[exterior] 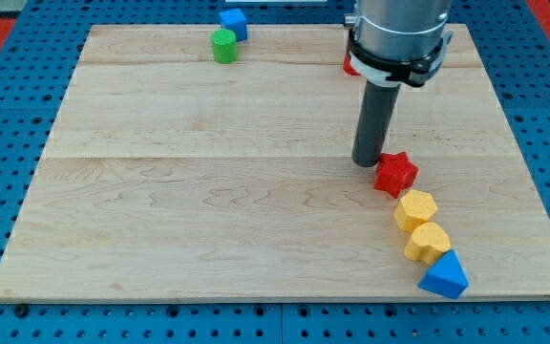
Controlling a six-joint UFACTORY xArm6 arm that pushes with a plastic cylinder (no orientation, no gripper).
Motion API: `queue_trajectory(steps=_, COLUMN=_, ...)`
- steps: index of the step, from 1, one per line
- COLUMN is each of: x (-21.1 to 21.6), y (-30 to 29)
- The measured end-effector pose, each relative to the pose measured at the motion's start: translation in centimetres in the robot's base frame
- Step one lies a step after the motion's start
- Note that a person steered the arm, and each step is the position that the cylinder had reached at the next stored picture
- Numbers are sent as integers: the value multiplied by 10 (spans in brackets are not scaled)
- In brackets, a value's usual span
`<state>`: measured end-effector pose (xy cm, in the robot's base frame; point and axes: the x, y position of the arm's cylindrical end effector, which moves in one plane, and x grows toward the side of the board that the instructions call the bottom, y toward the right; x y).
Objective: Push the green star along with the red circle diagonal to green circle
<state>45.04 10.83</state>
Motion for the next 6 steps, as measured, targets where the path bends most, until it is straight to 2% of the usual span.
queue_trajectory(steps=1, x=-4, y=6)
queue_trajectory(steps=2, x=-66, y=-17)
queue_trajectory(steps=3, x=-114, y=37)
queue_trajectory(steps=4, x=-173, y=124)
queue_trajectory(steps=5, x=-236, y=104)
queue_trajectory(steps=6, x=-234, y=27)
